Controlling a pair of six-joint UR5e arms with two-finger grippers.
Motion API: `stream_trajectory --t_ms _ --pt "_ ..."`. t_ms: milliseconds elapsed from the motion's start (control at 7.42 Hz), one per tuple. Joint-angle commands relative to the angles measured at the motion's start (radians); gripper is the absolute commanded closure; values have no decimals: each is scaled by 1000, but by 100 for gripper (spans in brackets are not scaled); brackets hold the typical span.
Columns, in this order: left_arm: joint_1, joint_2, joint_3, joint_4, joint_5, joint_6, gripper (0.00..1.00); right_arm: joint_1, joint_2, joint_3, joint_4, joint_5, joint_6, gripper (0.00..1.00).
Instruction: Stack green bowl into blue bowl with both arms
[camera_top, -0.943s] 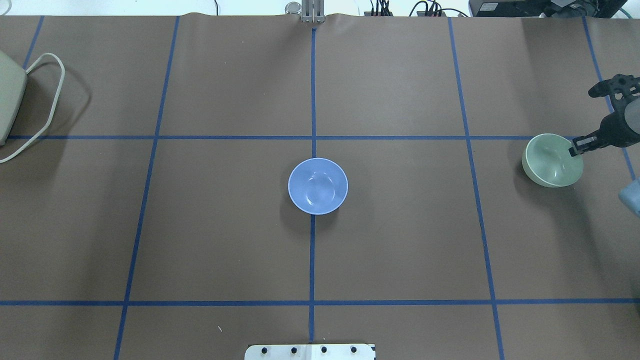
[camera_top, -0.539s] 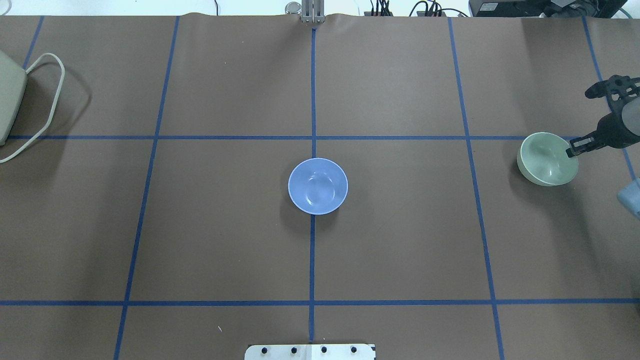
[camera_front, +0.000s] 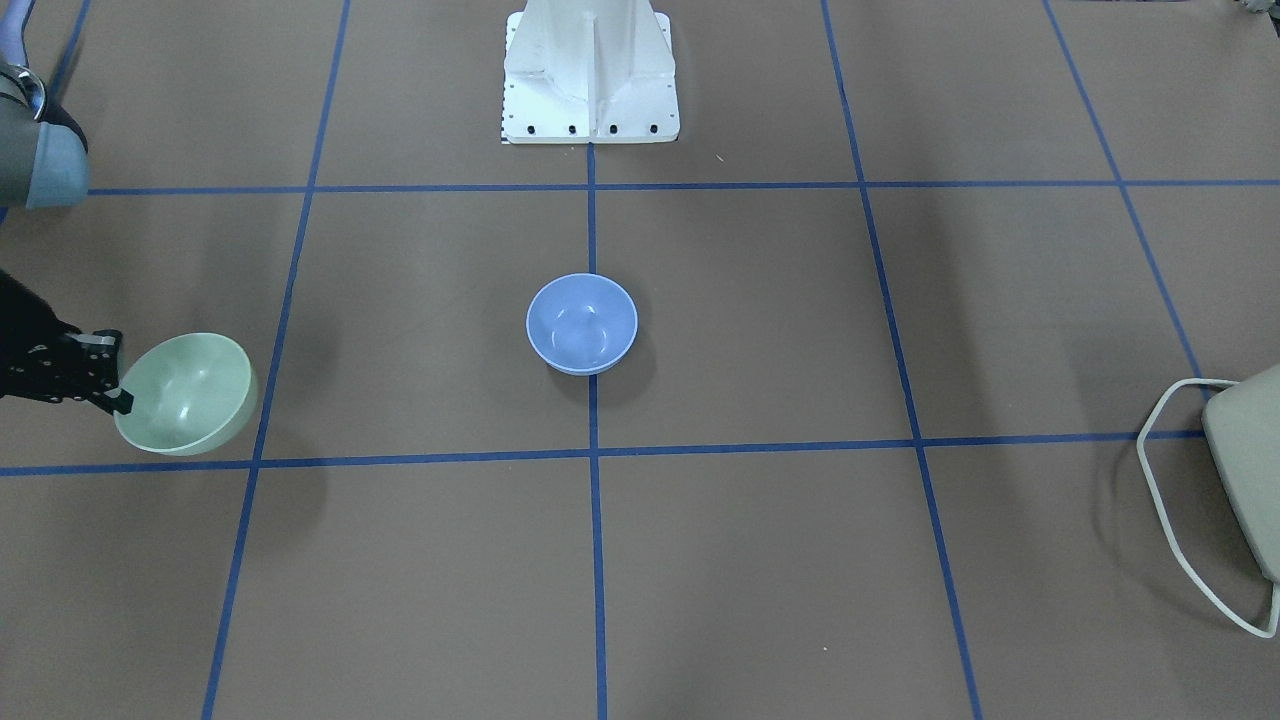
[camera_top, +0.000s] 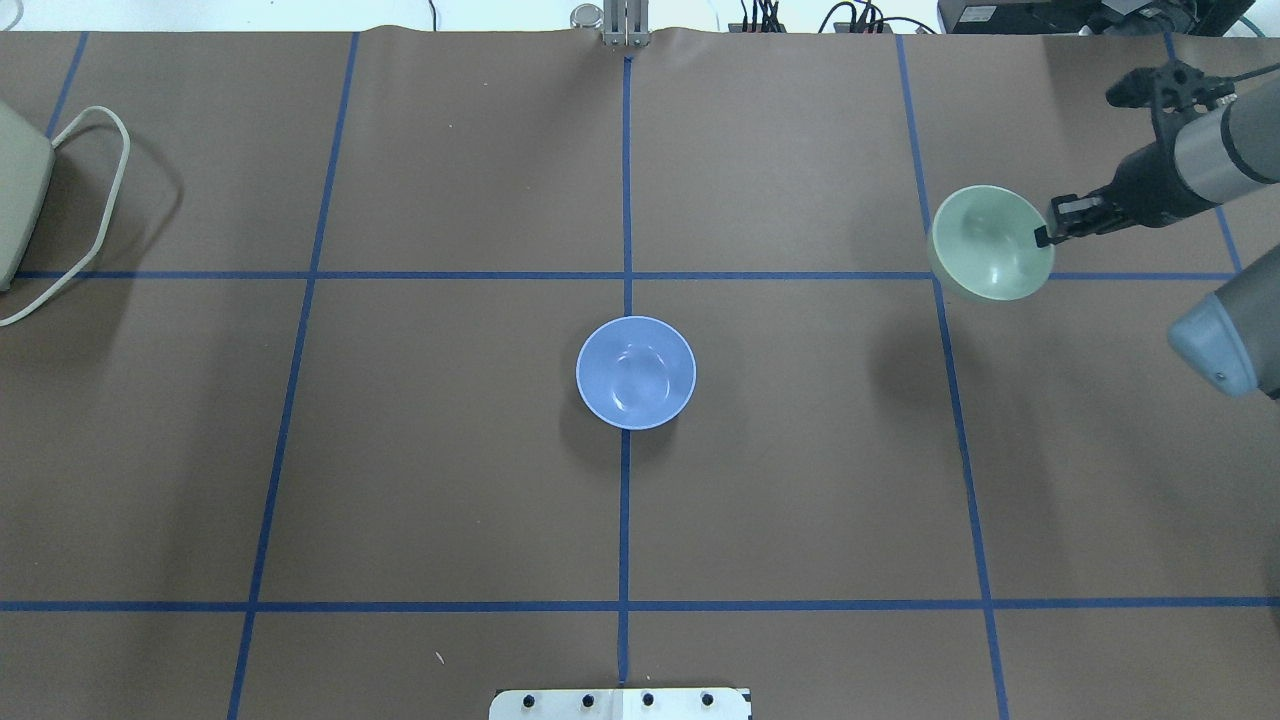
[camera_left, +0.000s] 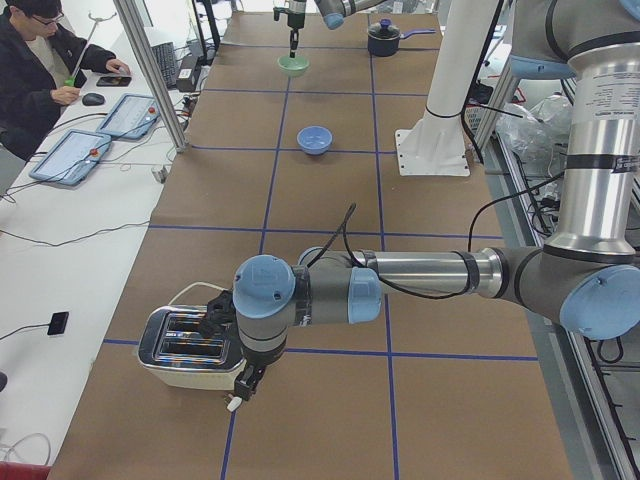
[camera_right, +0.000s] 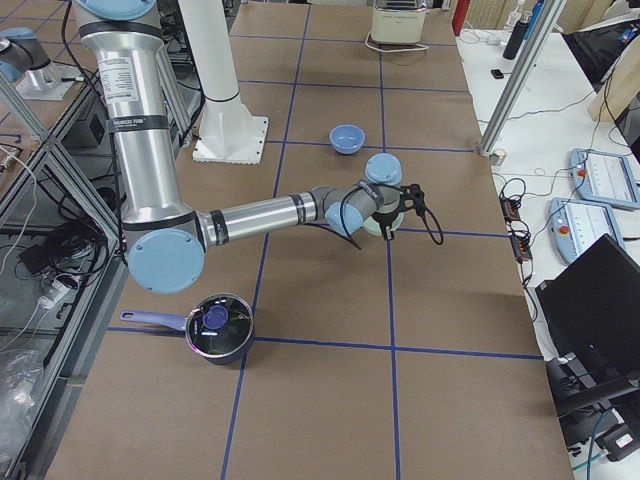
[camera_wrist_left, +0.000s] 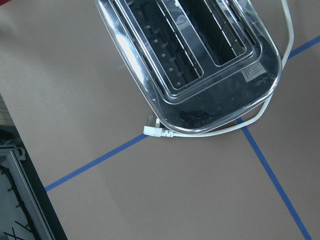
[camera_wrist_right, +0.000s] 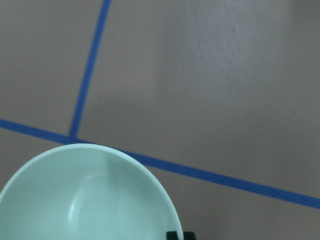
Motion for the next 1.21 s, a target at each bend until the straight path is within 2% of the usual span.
stream_trajectory --t_ms 0,135,270,404,539,809,1078 --pt "6 24 -24 5 -109 -267 2 -115 110 89 -46 -8 273 100" --pt "8 32 -25 0 -111 -267 2 -178 206 115 -184 -37 347 100" --pt "8 36 -24 -23 -109 -267 2 -261 327 136 -389 -133 383 100" --pt "8 47 -24 -46 -108 -268 2 -366 418 134 -522 -246 458 100" --pt "9 53 -24 -55 -106 -271 2 -436 469 123 -534 -326 553 100" --pt "9 52 -24 -55 -105 -270 2 -516 492 91 -532 -391 569 100" --pt "9 53 -25 -57 -105 -268 2 -528 486 52 -523 -410 555 100"
